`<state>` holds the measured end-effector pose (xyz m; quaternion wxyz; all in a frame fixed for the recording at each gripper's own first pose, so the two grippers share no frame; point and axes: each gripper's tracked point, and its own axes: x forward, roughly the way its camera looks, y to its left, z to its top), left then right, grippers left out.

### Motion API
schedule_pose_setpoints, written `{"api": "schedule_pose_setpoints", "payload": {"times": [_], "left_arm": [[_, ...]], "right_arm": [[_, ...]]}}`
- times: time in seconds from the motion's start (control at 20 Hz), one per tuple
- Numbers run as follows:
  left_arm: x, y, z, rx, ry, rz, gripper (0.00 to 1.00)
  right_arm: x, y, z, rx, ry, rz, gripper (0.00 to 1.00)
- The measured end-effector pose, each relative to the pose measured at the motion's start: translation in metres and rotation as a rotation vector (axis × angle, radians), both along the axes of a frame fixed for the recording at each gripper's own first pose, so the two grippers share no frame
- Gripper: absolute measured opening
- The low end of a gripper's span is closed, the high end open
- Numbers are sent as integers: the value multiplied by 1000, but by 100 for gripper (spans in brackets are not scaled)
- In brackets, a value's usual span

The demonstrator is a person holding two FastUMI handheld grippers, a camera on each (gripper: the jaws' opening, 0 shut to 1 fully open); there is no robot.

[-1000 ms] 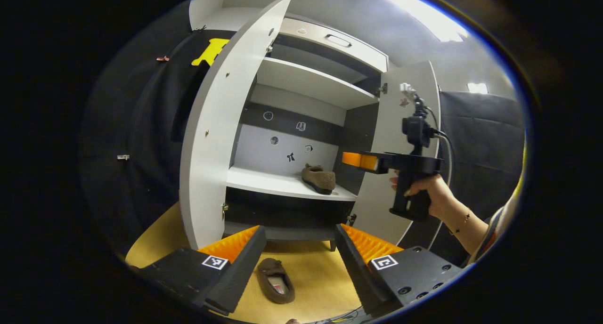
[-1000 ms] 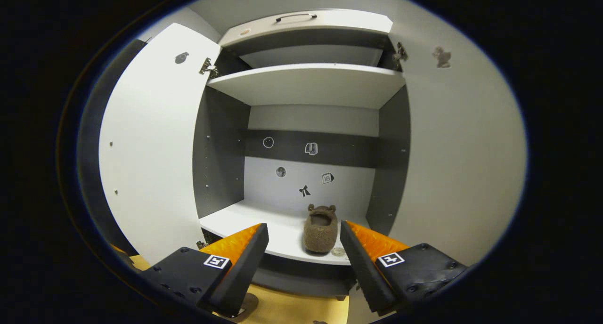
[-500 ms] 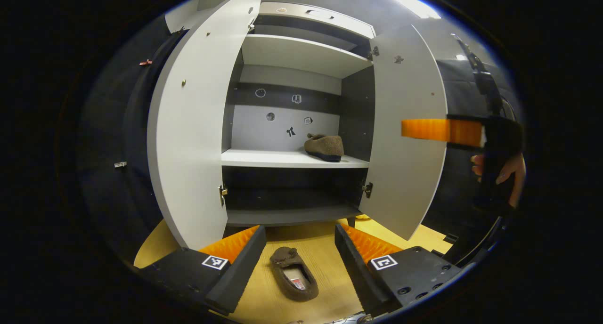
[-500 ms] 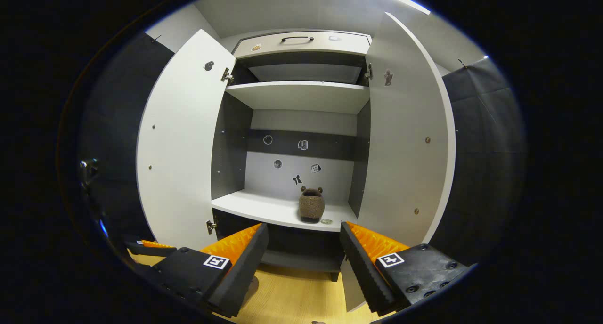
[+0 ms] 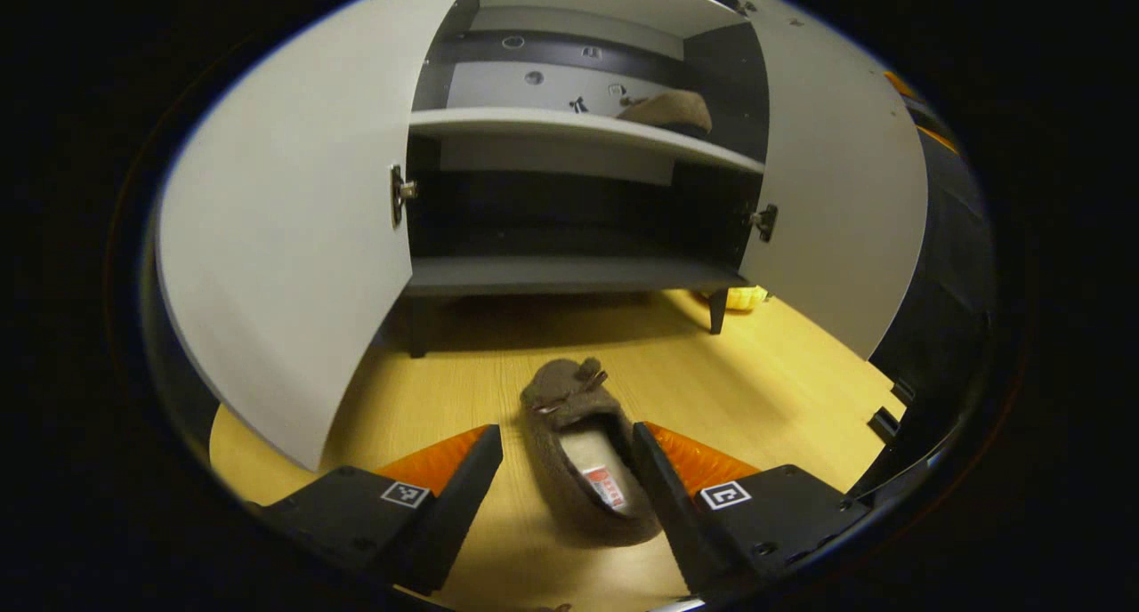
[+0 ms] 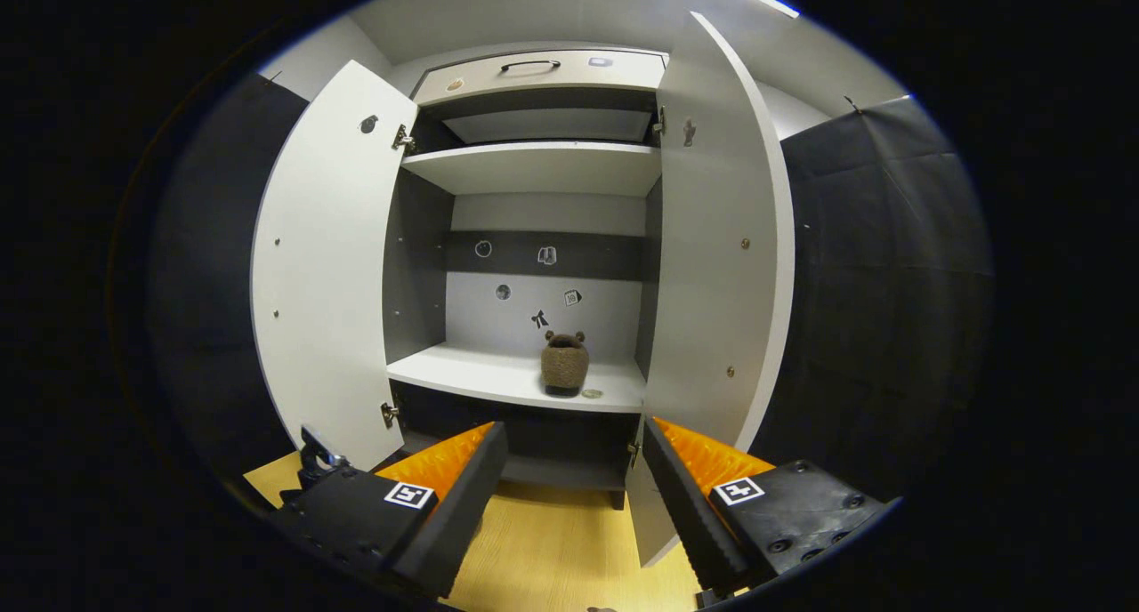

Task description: Grab one shoe with the right hand and put it into the shoe cabinet, grab the other shoe with the left hand and put it into the shoe cabinet; then close the right door with the right hand and the left door with the left hand.

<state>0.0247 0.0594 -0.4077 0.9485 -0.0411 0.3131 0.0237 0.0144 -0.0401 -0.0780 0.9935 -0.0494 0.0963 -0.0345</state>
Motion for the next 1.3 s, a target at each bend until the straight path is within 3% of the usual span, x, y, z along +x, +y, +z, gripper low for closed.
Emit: {"api": "schedule_pose_setpoints", "payload": {"times": [0.3,0.55,0.8,0.85,0.9,1.1,1.3], "left_arm": [[19,13,-48,10,90,2,94],[29,23,-62,10,118,6,91],[36,17,-62,5,118,-46,69],[41,31,-63,72,95,12,43],[46,34,-67,87,96,16,17],[47,28,-71,92,106,-12,24],[47,31,-71,89,112,5,8]], "right_arm": [[-7,0,-8,-49,27,-14,98],[-6,1,-15,-64,47,-26,98],[2,7,-23,-66,64,-19,98],[3,9,-25,-67,68,-16,98],[4,11,-27,-70,73,-11,98],[6,13,-34,-89,97,1,98],[8,13,-41,-75,117,7,98]]}}
